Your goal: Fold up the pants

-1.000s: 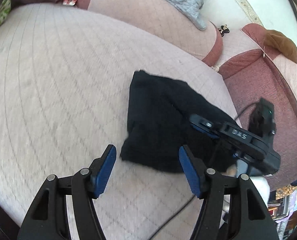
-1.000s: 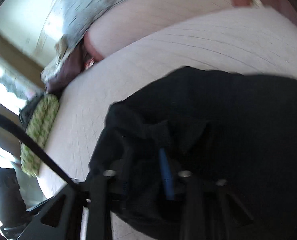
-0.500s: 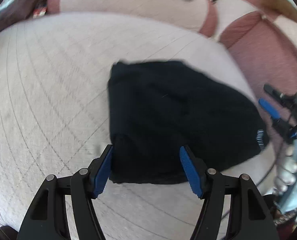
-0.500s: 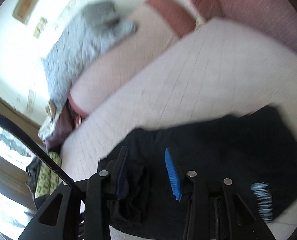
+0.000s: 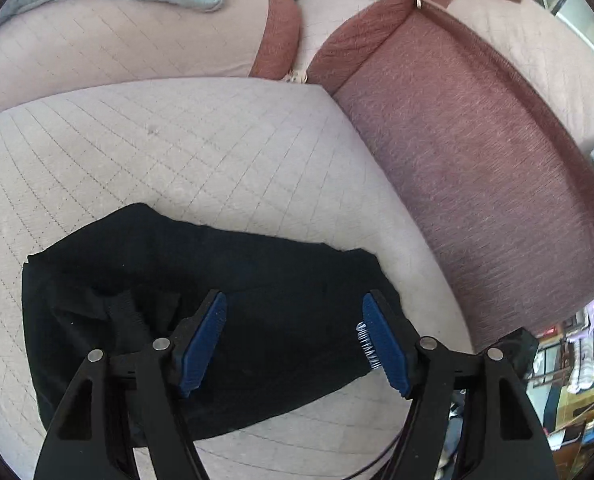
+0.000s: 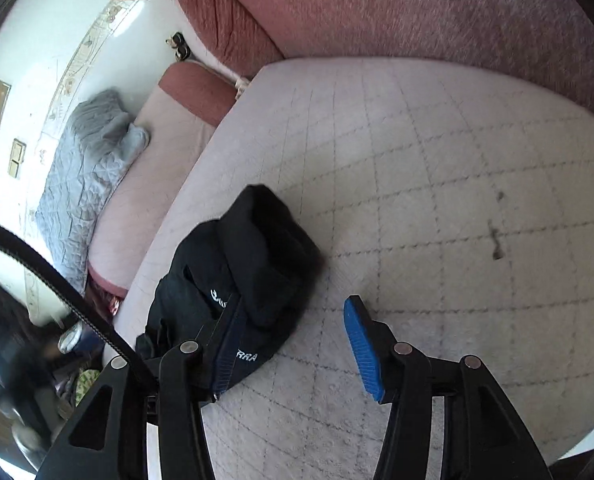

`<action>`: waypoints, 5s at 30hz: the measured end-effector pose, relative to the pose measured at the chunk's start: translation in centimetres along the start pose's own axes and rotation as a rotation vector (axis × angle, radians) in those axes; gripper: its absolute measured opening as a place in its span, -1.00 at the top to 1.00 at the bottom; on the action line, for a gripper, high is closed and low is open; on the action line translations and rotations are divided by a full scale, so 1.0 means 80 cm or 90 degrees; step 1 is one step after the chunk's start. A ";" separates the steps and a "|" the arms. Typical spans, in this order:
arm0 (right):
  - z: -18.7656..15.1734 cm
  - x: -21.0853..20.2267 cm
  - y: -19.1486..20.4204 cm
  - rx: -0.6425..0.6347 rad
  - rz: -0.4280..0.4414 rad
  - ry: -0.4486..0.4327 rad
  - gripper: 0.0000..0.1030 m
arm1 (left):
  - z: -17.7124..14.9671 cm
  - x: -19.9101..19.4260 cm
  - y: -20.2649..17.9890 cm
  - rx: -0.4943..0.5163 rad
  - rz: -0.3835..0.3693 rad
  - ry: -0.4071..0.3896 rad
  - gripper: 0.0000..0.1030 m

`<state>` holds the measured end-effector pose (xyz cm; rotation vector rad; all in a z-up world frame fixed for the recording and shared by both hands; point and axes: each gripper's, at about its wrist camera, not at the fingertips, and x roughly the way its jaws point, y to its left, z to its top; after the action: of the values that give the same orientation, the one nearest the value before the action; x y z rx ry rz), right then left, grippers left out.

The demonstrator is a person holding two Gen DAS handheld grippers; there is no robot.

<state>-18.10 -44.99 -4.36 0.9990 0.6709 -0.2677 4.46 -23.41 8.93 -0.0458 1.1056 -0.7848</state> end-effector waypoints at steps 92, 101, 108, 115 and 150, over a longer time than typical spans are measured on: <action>-0.107 0.083 0.320 -0.446 0.007 0.091 -0.28 | -0.065 -0.086 0.287 -0.281 -0.152 -0.095 -0.23; -0.098 0.142 0.250 -0.328 -0.019 0.156 -0.28 | -0.080 -0.030 0.332 -0.342 -0.072 -0.059 -0.25; -0.083 0.131 0.237 -0.304 0.003 0.140 -0.29 | -0.090 -0.070 0.353 -0.383 -0.109 -0.072 -0.28; -0.084 0.087 0.211 -0.315 -0.012 0.089 -0.30 | -0.142 -0.126 0.311 -0.319 0.016 -0.140 -0.30; -0.136 0.071 0.232 -0.409 -0.026 0.023 -0.44 | -0.187 -0.097 0.239 -0.127 0.368 -0.174 -0.57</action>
<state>-8.73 -25.45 0.81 0.3768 0.7449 -0.0574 1.09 0.30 0.16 -0.0002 0.8687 -0.1427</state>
